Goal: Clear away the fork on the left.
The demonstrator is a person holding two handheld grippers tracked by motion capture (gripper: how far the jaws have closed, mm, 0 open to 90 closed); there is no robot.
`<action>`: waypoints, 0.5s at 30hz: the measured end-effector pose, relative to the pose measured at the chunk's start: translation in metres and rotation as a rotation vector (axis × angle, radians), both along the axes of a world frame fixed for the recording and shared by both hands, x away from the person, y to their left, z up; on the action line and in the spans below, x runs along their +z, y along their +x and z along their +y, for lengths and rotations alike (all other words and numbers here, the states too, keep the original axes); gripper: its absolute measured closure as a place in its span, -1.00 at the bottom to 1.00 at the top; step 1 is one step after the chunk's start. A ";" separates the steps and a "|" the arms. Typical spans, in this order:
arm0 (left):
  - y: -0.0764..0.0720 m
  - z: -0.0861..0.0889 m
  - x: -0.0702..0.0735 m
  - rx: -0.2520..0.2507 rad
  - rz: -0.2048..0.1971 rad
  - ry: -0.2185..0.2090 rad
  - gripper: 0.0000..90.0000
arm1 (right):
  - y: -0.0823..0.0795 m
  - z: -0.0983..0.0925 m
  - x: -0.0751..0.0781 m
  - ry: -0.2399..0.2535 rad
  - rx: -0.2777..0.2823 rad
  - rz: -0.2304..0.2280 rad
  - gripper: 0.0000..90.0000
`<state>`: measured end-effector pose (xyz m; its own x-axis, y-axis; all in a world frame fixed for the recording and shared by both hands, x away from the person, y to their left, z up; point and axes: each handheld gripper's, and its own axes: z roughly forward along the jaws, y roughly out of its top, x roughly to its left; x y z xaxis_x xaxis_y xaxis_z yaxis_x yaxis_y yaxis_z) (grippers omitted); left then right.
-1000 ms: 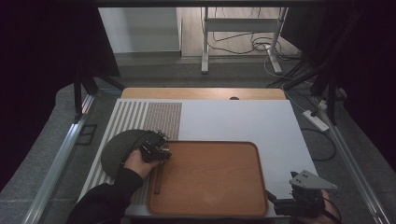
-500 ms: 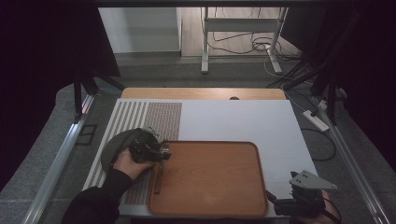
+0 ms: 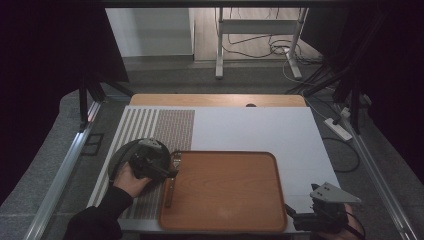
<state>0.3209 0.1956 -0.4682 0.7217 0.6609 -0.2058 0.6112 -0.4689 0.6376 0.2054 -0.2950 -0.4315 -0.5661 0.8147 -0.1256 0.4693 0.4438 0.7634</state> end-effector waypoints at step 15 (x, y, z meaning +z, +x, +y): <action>-0.019 0.010 0.005 0.027 -0.038 -0.014 -1.00 | 0.000 0.000 0.000 0.000 0.000 0.002 -1.00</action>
<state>0.3015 0.2059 -0.4629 0.7109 0.6778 -0.1877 0.5989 -0.4436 0.6667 0.2056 -0.2950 -0.4315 -0.5661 0.8149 -0.1246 0.4707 0.4436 0.7627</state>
